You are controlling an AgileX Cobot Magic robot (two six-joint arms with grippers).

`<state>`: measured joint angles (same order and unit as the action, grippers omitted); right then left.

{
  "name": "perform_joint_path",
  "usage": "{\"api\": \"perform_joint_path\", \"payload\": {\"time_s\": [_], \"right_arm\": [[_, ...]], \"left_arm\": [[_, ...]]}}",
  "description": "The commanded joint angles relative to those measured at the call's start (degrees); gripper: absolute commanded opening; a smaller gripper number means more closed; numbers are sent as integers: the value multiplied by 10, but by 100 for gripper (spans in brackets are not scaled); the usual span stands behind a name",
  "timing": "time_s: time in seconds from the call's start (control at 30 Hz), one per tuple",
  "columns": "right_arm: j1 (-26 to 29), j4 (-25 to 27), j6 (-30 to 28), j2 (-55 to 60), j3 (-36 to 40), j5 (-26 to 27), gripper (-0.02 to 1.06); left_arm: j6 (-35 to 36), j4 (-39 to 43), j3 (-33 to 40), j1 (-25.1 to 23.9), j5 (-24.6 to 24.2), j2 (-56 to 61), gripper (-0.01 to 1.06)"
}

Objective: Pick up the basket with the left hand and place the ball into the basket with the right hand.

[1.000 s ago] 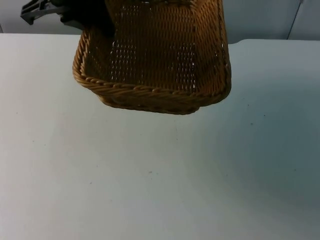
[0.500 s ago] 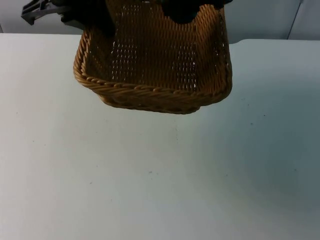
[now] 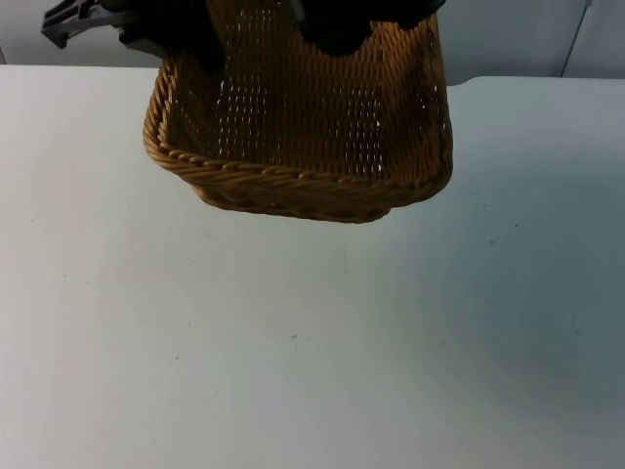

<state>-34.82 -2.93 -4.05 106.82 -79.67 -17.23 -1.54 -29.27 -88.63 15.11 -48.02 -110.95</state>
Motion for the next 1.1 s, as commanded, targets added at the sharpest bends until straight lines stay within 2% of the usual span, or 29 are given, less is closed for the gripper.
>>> {"api": "perform_joint_path", "payload": {"time_s": [0.0, 0.5, 0.6, 0.67, 0.73, 0.77, 0.8, 0.93, 0.97, 1.07], "right_arm": [[-3, 2, -7, 5, -5, 5, 0], [-3, 2, -7, 7, -5, 0, 0], [-3, 2, -5, 7, -5, 0, 4], [-3, 2, -5, 7, -5, 1, 20], [-3, 2, -5, 7, -5, 1, 43], [-3, 2, -5, 7, -5, 1, 43], [-3, 2, -5, 7, -5, 1, 54], [-3, 2, -4, 7, -5, 5, 85], [-3, 2, -4, 7, -5, 5, 85], [-3, 2, -4, 7, -5, 9, 104]], "left_arm": [[-3, -19, -6, -2, 11, 6, 0], [-9, -19, -6, -2, 11, 6, 0], [-9, -19, -6, -2, 11, 6, 0], [-9, -19, -6, -2, 11, 6, 0], [-9, -19, -6, -2, 11, 6, 0], [-9, -19, -6, -2, 11, 6, 0], [-9, -19, -6, -2, 11, 6, 0], [-9, -19, -6, -2, 11, 6, 0], [-9, -19, -6, -2, 11, 6, 0], [-8, -19, -6, -2, 10, 6, 0]]}}
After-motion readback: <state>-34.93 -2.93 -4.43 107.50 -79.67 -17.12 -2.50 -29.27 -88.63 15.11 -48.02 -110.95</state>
